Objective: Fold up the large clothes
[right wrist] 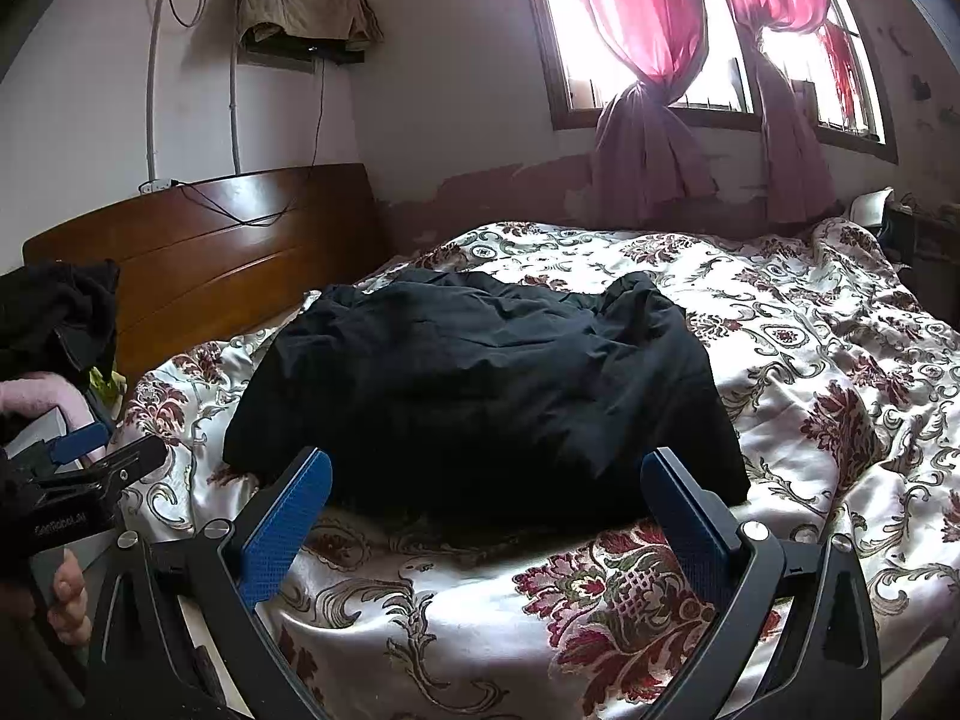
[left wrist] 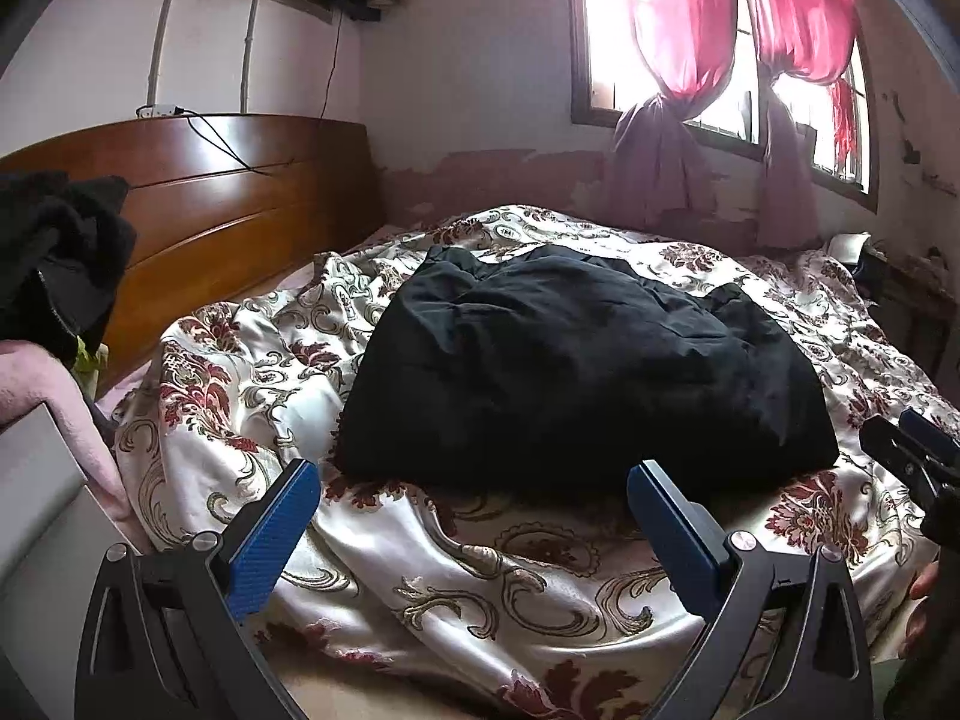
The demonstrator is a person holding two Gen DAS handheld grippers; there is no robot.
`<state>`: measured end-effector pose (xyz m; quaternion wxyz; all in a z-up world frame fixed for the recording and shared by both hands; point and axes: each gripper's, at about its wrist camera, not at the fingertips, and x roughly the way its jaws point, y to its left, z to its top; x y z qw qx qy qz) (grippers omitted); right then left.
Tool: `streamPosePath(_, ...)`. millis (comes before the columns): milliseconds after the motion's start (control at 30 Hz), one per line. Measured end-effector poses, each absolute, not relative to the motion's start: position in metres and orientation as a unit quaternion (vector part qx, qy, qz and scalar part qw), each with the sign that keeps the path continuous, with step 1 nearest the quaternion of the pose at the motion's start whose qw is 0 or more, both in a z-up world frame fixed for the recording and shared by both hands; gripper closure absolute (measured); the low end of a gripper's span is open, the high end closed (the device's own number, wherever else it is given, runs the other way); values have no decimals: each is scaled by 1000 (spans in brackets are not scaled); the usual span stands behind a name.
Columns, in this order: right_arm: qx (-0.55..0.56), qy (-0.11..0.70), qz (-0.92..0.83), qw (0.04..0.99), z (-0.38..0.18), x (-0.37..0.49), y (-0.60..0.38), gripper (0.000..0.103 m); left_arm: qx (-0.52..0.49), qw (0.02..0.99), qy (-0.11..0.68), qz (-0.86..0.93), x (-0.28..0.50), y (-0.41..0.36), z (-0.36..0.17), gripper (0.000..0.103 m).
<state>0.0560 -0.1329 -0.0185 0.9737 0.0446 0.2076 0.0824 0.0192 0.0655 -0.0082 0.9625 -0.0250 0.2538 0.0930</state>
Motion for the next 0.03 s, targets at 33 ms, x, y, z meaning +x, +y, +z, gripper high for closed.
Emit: streamPosePath(33, 45, 209, 82, 973, -19, 57, -133, 1, -26, 962, 256, 93, 21, 66, -9, 0)
